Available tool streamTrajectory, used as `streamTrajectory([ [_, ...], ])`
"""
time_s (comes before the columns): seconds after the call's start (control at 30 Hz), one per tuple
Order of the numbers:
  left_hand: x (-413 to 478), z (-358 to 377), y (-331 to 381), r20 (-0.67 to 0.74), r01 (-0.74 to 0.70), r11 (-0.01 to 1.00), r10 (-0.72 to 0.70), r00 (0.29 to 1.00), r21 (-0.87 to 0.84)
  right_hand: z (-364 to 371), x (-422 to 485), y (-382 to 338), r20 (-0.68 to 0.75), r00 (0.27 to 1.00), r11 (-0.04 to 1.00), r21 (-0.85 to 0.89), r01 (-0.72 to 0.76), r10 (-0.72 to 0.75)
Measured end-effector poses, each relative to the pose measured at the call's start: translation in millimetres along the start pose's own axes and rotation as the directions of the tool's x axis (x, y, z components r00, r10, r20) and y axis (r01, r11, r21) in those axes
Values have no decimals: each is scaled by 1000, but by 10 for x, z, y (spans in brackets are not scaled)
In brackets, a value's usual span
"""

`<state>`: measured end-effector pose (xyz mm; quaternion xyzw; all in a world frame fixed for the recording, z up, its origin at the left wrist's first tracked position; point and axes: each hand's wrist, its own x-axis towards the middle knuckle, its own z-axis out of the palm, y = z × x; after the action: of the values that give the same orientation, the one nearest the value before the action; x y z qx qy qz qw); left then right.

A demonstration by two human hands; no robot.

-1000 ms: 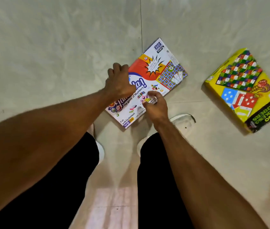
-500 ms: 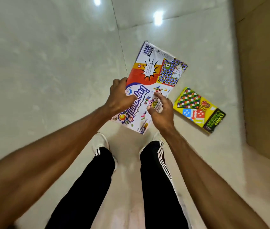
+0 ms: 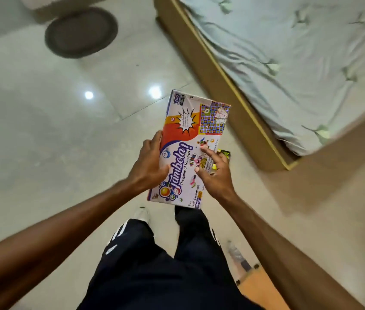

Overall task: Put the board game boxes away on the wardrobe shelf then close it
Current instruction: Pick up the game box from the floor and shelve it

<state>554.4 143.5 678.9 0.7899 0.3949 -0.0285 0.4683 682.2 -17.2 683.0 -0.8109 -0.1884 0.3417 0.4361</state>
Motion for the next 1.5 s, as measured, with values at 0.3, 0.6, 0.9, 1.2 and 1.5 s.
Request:
streamTrajectory([
  [0.3,-405,467,777,290,-312,924,244,926,221,-612,-1002,296,-328,934,987,128,-100,137],
  [0.6,-231,1769,2037,439,-437,890,344,830,129,-2026,-1172,1054,-567,806,986,78,-149,167],
  [0.9,103,3127,3456,577,-584,812,474,665,7,-3657,-1194,1648,-712,668,976,130,-174,214],
  [1.2,745,4464,4955,643,-650,758,528,555,-62,-5378,-695,2183,-757,599,960,139,-242,261],
  [1.5,1381,5873,6714,730,-689,710,546,412,-143,-7330,-142,2706,-823,487,953,214,-213,293],
])
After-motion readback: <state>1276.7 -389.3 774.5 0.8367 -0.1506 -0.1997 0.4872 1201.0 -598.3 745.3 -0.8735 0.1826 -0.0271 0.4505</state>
